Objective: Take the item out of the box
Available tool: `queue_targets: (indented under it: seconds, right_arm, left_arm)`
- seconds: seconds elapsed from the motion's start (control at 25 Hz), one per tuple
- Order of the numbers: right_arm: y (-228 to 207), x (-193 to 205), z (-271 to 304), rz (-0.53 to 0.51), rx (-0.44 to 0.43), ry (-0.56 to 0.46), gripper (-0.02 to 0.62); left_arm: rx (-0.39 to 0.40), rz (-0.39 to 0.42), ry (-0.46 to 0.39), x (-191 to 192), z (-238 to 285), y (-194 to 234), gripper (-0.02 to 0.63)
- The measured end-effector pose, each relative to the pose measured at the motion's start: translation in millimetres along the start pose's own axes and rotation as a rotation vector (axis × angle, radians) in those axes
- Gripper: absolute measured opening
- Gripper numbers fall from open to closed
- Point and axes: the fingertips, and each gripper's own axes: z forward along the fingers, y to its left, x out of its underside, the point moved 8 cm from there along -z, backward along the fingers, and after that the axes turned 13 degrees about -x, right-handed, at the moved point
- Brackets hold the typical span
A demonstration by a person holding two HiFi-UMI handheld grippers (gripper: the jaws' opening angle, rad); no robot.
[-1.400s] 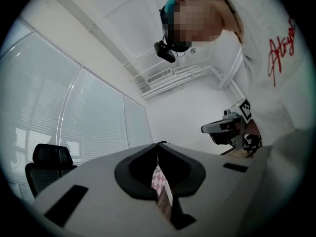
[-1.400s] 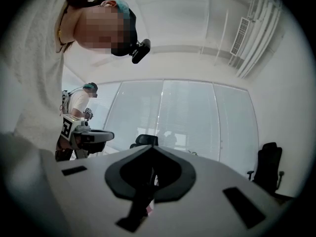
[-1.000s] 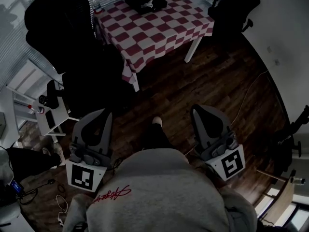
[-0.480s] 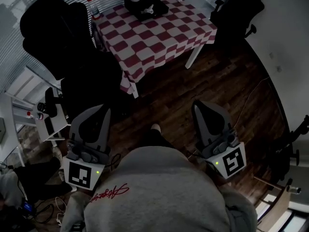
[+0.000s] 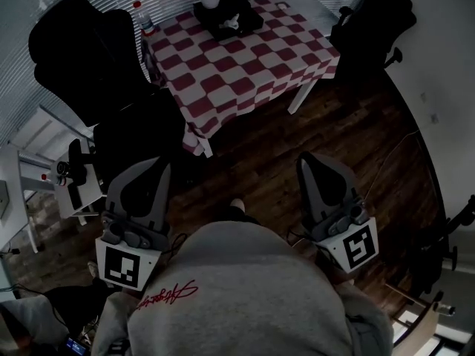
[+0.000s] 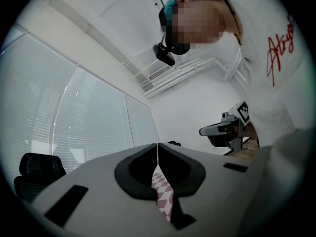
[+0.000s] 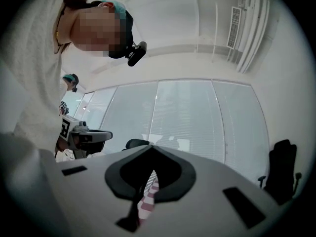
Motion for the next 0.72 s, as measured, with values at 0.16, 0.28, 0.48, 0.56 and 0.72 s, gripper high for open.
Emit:
queue_targets:
  seconds: [0.16,0.28,0.48,0.56,0.72]
  right_arm:
    - [-22.3,5.5,3.6,0.006,-0.008,-0.009,0.011]
    - [-40.6,8.5,7.5,0.011,-0.015,-0.009,0.011]
    - [-64.4,19.9,12.4,0.022,-0.03,-0.002,0.011]
    - [-73.2,24.7,14.8,0.028,-0.039,0.001,0.011]
    - [-90.2,31.2,19.3,0.031,-0.053,0.004,0.011]
  left_arm:
    - [-0.01,0.008,0.01,5.4,19.2,-1.7,0.017]
    - [-0.025,0.004,0.006,8.1,35.0,-0.9,0.017]
    - [-0.034,-0.001,0.015,19.4,57.5,-5.1,0.018]
    - [-0.038,-0.003,0.019,24.3,65.4,-7.0,0.017]
    - [-0.052,-0.006,0.019,30.5,79.7,-9.0,0.018]
